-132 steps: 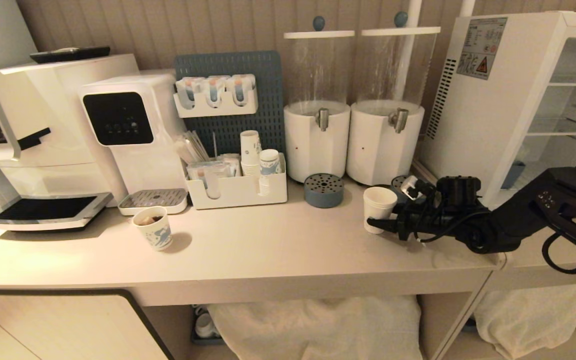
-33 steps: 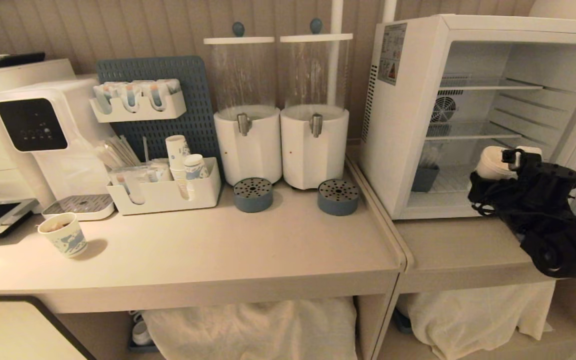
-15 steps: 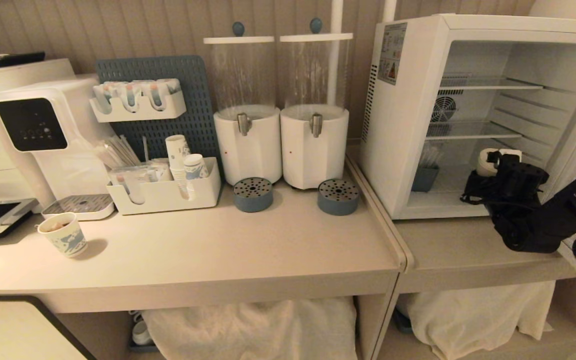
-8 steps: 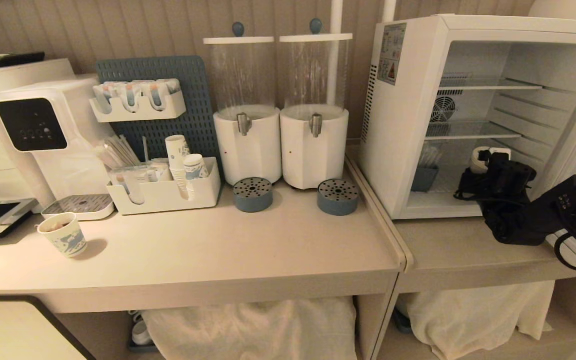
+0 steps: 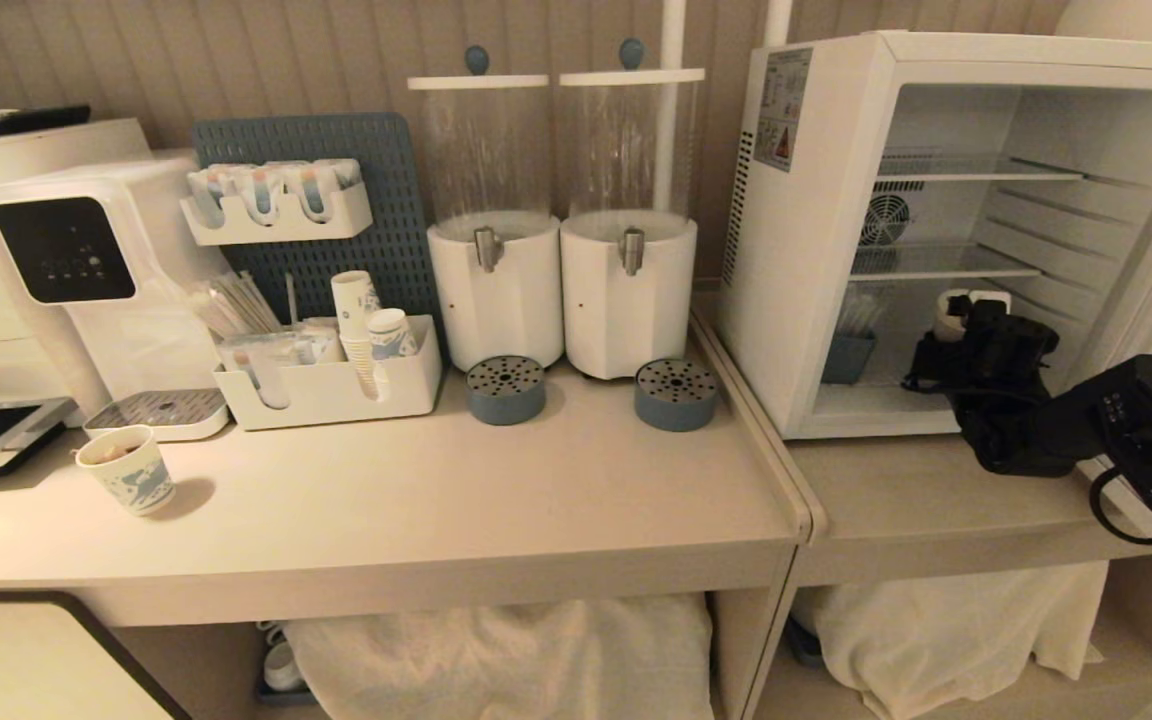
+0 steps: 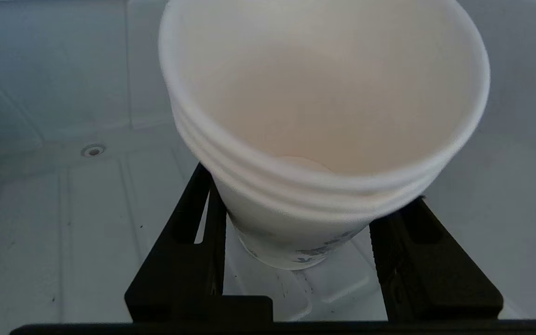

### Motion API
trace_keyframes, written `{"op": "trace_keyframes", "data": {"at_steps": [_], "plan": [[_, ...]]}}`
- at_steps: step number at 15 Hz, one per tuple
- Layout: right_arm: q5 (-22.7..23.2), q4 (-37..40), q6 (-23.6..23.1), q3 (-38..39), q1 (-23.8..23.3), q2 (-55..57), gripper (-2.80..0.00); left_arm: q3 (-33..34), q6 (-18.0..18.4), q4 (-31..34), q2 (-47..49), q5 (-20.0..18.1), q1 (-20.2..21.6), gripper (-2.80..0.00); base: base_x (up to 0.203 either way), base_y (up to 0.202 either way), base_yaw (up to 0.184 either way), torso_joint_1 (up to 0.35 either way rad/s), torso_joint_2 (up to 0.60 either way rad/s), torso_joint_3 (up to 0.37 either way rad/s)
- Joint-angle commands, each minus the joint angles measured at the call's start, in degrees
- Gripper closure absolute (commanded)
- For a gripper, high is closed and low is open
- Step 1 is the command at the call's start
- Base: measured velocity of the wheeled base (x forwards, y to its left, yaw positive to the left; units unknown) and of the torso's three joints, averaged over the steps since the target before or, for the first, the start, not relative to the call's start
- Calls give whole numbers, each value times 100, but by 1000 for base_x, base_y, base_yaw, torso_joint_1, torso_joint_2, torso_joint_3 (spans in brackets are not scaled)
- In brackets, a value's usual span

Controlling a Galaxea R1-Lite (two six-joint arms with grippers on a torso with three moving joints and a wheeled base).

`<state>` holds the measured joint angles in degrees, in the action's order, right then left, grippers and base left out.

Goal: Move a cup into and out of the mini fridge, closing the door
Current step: Put the paper cup in the freezer

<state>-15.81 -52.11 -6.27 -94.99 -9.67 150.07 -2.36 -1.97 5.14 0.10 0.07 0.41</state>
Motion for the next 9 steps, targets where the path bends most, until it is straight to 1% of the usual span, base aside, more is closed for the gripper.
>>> {"op": "trace_keyframes", "data": {"at_steps": [1,4,9], "plan": [[-9,98,2,-177,0,279,0,-1,-5,4,-1,1,2,0,0,0,0,0,0,0],[-4,306,91,-249,-34,387,0,-1,-5,4,-1,1,2,0,0,0,0,0,0,0],[24,422,133,-355,-42,534,0,-1,-5,4,-1,1,2,0,0,0,0,0,0,0]]}}
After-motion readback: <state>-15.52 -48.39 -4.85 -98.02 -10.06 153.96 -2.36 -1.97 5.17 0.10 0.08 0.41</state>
